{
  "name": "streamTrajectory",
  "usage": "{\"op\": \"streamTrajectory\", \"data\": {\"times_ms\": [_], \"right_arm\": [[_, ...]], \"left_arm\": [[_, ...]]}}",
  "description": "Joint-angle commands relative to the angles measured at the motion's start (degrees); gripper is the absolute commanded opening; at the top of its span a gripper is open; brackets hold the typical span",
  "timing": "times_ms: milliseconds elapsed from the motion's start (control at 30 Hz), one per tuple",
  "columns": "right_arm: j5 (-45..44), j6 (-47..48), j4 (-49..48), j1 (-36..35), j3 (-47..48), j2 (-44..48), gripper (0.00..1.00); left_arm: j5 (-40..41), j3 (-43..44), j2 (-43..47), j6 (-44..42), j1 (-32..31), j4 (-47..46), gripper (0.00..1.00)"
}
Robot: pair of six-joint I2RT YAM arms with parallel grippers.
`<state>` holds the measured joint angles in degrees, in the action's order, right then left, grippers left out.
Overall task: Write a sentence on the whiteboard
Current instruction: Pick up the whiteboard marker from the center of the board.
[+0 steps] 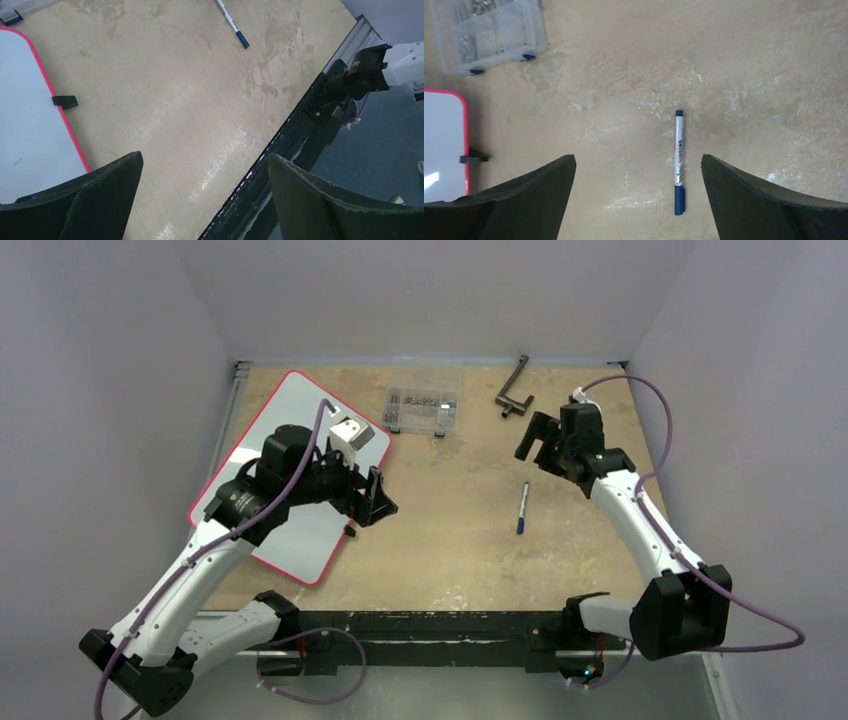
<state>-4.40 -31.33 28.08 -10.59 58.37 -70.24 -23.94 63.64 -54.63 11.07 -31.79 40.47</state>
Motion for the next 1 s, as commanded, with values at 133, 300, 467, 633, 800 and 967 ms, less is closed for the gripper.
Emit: {"op": "streamTrajectory", "data": {"times_ms": [133,300,467,633,800,967], "right_arm": [[-0.98,0.45,2.79,-0.15,2.8,-7.52,0.95],[-2.64,-0.54,2.75,-1.88,2.5,-13.0,0.88],[-3.9,-0.51,1.63,-2.87,1.29,-16.61,0.74],[-5.94,-1.14,1.85,-3.01,1.15,-20.73,0.6],[-8.64,-1.98,1.96,-3.3,1.23,-24.61,0.58],[-8.88,-2.48,1.06,-3.8,1.45,-28.01,0.46]], "left_arm": [[3.58,2.52,0.04,-1.58,-2.12,0.57,0.93],[4.46,2.59,-0.01,-1.58,-2.14,0.82,0.91],[5.37,2.55,0.12,-1.58,-2.12,0.99,0.89],[5.67,2.55,0.31,-1.41,-2.16,1.23,0.88],[5.84,2.56,0.64,-1.32,-2.14,1.41,0.87],[6.17,2.63,0.65,-1.39,-2.17,1.57,0.87]]}}
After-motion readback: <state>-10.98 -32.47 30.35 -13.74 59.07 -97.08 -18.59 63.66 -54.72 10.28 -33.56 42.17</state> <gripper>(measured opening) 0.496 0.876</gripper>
